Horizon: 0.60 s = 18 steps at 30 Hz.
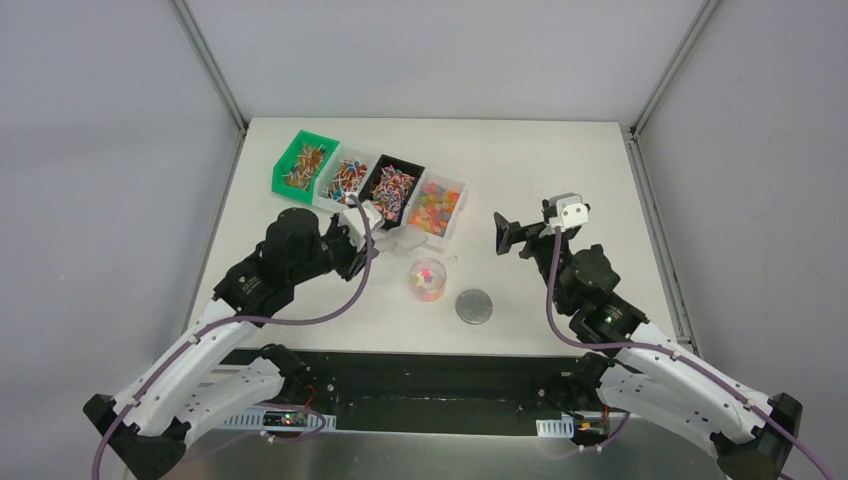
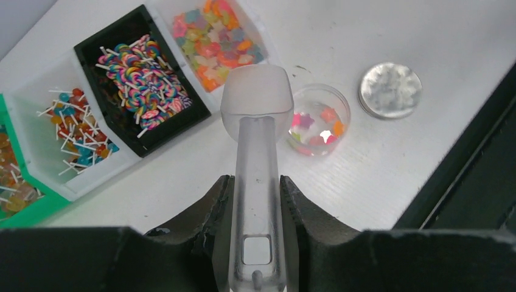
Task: Pack the candies
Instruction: Place the fake candies in the packing bottle, then scoop the fake candies from the storage box.
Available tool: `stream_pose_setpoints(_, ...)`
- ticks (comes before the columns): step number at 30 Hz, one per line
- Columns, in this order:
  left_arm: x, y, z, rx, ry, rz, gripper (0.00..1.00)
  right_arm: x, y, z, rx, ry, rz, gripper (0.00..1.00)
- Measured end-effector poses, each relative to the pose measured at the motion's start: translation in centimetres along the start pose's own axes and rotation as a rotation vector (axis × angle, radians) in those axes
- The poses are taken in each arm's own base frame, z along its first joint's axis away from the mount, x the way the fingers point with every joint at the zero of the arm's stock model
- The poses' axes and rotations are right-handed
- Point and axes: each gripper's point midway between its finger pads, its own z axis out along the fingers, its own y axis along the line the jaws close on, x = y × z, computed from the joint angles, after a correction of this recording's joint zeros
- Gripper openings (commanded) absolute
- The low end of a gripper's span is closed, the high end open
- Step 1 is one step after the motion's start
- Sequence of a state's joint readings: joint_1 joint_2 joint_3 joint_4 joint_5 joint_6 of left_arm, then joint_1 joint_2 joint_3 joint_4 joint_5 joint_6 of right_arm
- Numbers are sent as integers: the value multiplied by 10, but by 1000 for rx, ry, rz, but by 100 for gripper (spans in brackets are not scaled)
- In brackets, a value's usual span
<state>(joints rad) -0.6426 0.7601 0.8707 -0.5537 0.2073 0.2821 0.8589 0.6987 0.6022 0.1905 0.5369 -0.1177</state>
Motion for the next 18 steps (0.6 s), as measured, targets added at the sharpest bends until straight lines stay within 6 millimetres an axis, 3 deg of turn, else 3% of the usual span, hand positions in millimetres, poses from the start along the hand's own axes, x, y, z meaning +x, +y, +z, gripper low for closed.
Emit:
stream_pose_setpoints(10,-25,40,54,-170,97,-256,0,3,3,-1,-14,12,30,100)
stream_pose_setpoints(18,-68,57,74,-204,83,-328,0,-7,-4,-9,-2,-16,46,100)
